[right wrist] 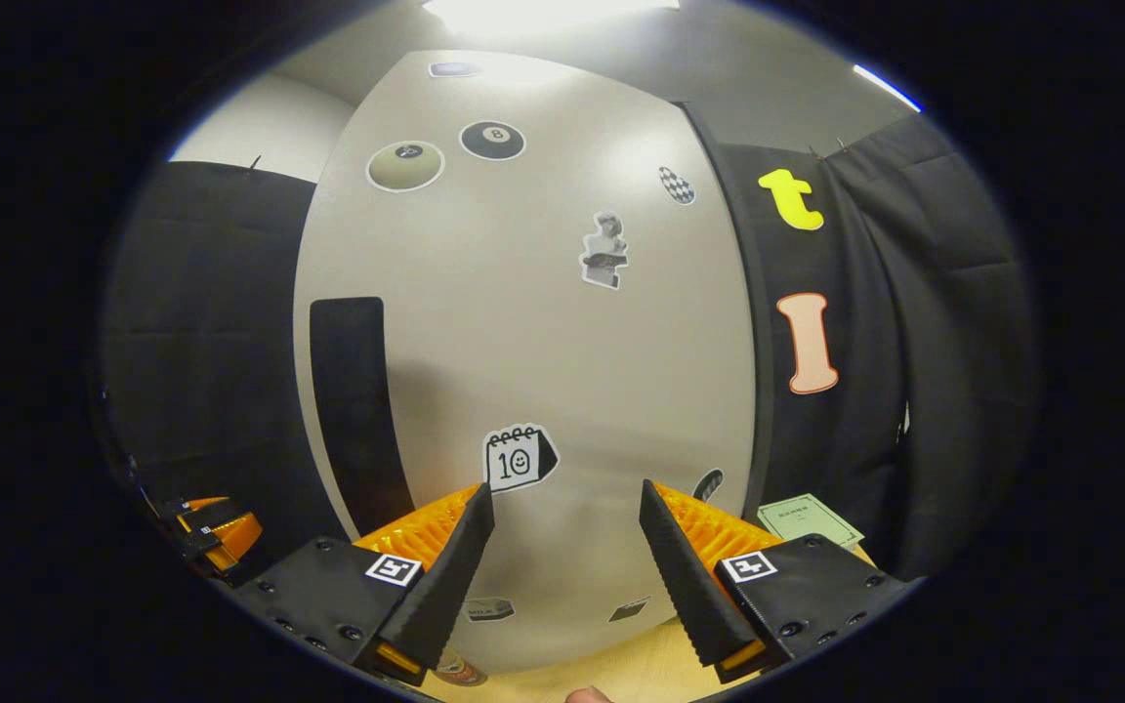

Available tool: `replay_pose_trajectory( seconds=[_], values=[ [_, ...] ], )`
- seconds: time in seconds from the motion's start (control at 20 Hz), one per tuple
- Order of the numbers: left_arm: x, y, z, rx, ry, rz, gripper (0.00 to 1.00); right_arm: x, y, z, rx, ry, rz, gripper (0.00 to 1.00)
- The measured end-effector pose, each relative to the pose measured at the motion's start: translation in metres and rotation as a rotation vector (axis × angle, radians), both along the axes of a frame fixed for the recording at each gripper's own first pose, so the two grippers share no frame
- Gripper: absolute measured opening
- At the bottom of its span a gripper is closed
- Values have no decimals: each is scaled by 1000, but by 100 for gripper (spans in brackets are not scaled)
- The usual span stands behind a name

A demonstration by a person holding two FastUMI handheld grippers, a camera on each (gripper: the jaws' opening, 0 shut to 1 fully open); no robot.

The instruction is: Open the cabinet door with the right hand, grasp the bottle in the cabinet with the left hand and place it on the coaster, then close the cabinet door with the right hand.

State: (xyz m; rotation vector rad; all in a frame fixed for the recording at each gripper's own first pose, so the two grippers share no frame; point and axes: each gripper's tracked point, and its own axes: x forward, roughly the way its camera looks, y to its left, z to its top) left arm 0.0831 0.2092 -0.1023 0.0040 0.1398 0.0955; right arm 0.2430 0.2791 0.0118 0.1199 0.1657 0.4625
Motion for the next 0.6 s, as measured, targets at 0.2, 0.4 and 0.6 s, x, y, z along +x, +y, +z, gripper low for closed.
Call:
replay_pose_trajectory(
  seconds=[0.2, 0.4, 0.6],
  values=[
    [-3, 13, -4, -7, 12, 22, 65, -8, 1, 1, 19, -3, 3, 96],
    [-15, 30, -7, -3, 21, 39, 65, -5, 2, 0, 34, -7, -15, 96],
    [-20, 26, -1, -26, 36, 32, 65, -1, -2, 1, 41, -15, -39, 96]
  ],
)
